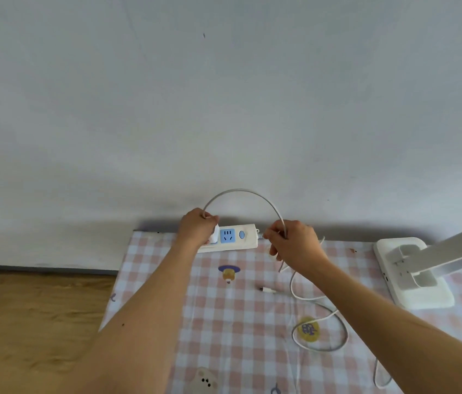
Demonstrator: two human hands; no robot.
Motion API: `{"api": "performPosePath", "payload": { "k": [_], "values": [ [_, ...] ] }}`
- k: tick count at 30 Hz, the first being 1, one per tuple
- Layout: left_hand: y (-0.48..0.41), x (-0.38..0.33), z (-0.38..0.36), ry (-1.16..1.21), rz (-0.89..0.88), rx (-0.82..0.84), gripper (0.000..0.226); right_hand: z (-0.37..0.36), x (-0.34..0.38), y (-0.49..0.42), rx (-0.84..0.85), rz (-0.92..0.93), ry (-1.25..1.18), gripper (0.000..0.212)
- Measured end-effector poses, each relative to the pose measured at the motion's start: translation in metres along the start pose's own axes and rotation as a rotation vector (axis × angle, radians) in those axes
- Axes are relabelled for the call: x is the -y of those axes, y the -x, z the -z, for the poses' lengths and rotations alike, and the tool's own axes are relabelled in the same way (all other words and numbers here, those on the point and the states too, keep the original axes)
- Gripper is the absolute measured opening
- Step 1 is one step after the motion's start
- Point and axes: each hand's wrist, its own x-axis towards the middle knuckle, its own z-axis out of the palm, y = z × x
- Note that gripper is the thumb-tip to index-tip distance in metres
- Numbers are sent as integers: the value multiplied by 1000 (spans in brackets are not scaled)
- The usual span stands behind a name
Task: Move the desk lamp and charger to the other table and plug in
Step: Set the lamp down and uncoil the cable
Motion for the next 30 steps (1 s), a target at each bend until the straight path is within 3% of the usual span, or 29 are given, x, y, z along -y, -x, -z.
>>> {"api": "performPosePath", "payload": {
  "k": [11, 16, 21, 30],
  "values": [
    [8, 10, -17, -227, -72, -93, 31, -4, -3, -6, 20, -1, 4, 19],
    [-7, 5, -10, -156, 30, 8, 34, -3, -6, -11, 6, -10, 23, 18],
    [-1, 9, -22, -260, 8, -58, 37, -6, -4, -11, 48, -9, 35, 18],
    [-4, 15, -19, -210, -17, -39, 38, 13, -12, 1, 103, 18, 2, 19]
  ]
}}
